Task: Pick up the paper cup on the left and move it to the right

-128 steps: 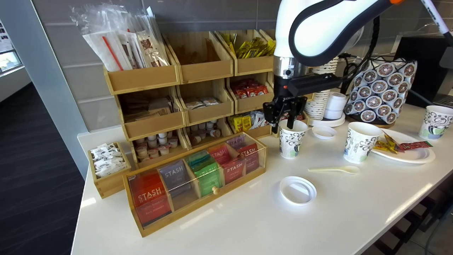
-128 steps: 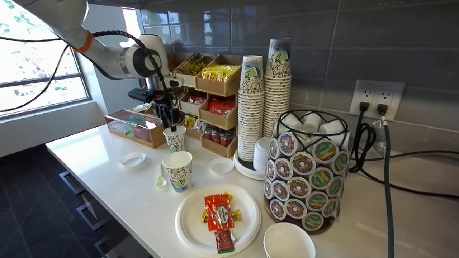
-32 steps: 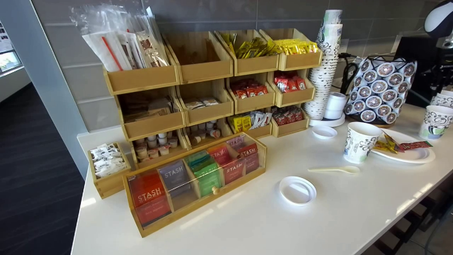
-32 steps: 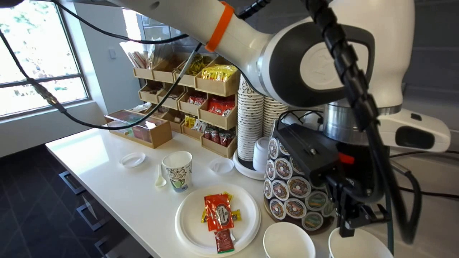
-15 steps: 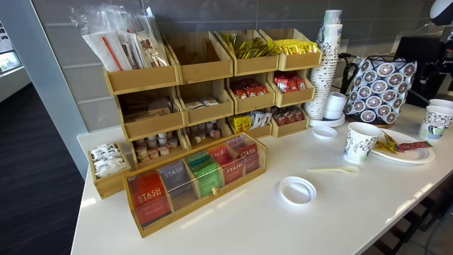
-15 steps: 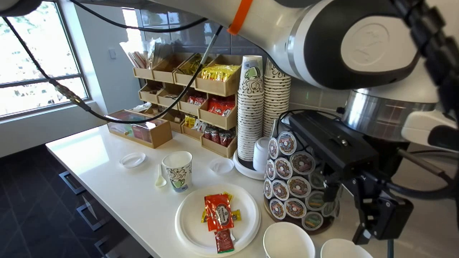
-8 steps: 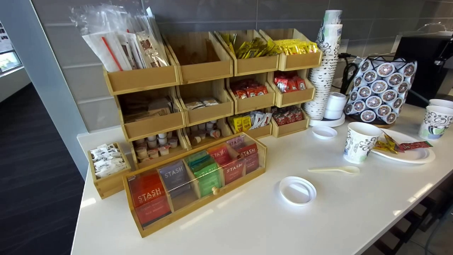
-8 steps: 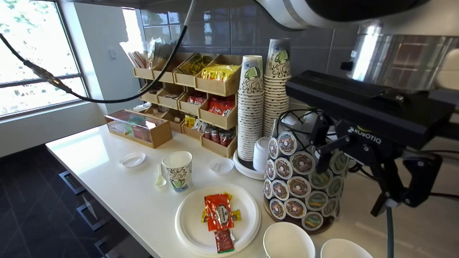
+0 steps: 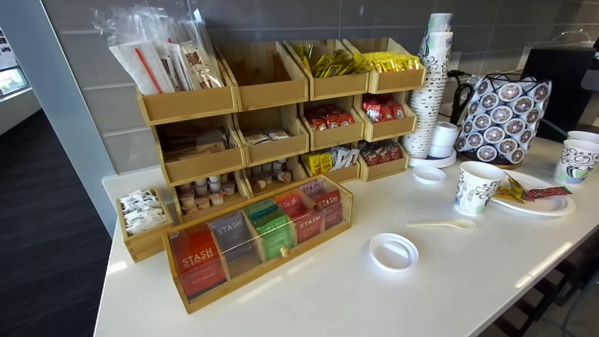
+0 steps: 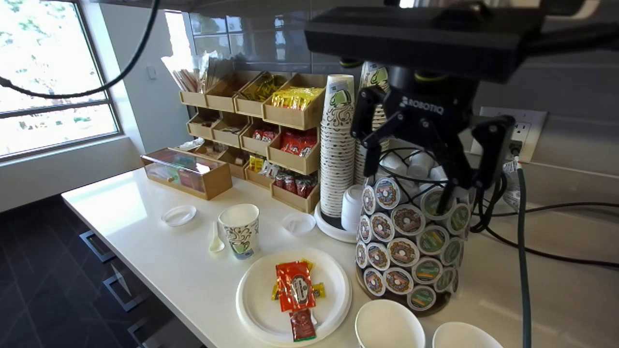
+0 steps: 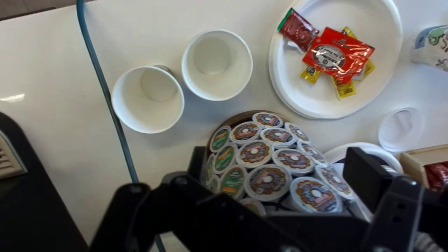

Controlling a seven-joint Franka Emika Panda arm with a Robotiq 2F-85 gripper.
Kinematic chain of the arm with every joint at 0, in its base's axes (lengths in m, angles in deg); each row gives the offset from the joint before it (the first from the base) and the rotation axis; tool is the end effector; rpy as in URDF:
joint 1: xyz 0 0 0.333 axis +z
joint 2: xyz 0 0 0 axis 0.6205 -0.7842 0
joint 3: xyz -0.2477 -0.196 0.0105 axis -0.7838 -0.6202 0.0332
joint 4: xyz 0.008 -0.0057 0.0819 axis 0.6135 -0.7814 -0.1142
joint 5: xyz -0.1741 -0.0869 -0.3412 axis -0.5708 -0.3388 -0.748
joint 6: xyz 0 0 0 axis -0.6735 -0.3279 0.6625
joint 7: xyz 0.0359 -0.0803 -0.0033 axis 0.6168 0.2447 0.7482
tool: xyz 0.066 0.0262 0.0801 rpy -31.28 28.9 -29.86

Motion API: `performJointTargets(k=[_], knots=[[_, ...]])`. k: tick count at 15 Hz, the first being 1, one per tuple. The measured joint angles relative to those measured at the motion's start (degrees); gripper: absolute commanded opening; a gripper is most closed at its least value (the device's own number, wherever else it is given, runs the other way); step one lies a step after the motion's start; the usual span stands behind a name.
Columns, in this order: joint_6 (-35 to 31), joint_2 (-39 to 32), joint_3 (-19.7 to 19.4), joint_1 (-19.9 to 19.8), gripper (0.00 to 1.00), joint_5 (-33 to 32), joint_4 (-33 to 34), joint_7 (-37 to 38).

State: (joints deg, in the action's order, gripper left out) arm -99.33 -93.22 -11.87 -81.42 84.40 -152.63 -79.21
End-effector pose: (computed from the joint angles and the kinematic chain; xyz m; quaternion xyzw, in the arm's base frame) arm 0.2939 -0.5073 0.5005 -0.9691 0.2409 -0.0309 0.0432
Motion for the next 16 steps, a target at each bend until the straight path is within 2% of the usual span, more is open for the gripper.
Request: performJointTargets(k=[2, 4, 11, 16], knots=[[-0.45, 4.62, 0.03, 2.65, 1.00, -1.66, -3.65, 1.37], [-1.68, 8.99, 0.06, 5.68, 1.00, -4.26, -7.10, 6.04], [-7.29, 20.49, 0.90, 14.80, 1.00, -13.91, -16.77, 29.25], [-7.29, 20.73, -0.30, 16.32, 1.00, -14.32, -16.68, 29.86]])
